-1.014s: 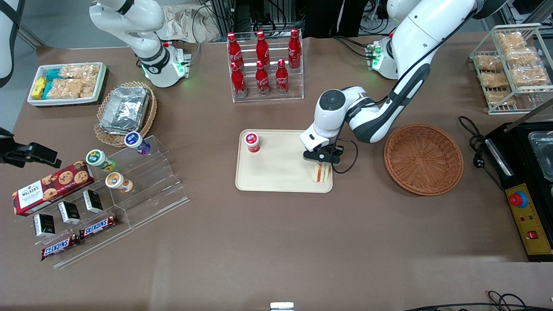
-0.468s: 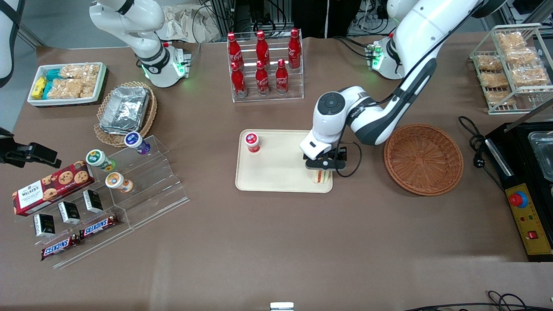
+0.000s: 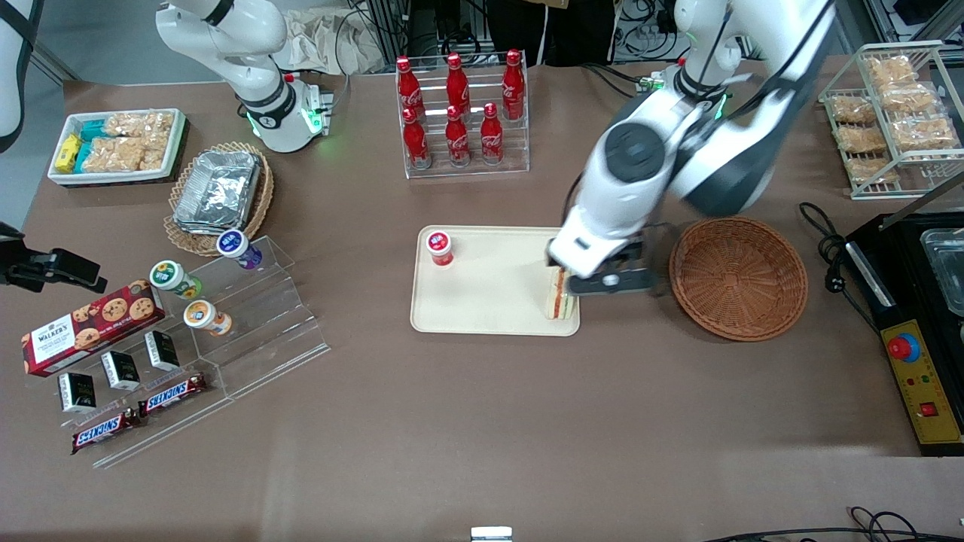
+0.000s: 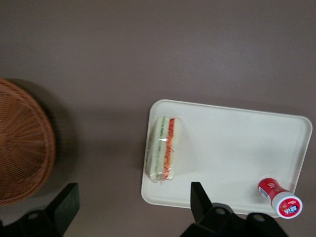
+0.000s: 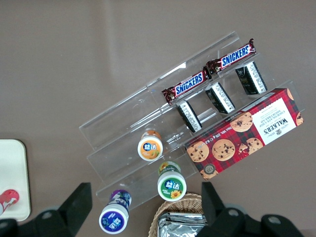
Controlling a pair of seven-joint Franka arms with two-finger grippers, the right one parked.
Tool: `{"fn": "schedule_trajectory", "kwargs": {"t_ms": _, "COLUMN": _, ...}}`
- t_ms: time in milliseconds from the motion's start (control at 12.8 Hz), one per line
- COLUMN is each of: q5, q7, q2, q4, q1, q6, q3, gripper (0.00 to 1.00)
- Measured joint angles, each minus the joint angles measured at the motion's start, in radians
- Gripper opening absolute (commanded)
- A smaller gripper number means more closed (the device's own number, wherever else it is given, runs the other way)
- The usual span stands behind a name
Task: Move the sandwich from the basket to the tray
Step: 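Raise the open left gripper up away from the sandwich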
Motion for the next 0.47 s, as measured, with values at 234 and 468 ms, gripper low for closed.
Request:
{"fn": "schedule_trajectory", "kwargs": {"t_ms": 234, "q5": -0.103, "q7": 0.187, "q2": -0.183, "q4": 0.008, "q1": -0.047, "q6": -0.157, "q3": 0.247, "gripper": 1.0}}
{"fn": "schedule_trajectory", "kwargs": {"t_ms": 468, "q5": -0.131, "q7": 0.451, "q2": -0.327, "q4": -0.017, "q1": -0.083, "q6": -0.249, "q3": 0.48, "gripper": 1.0}}
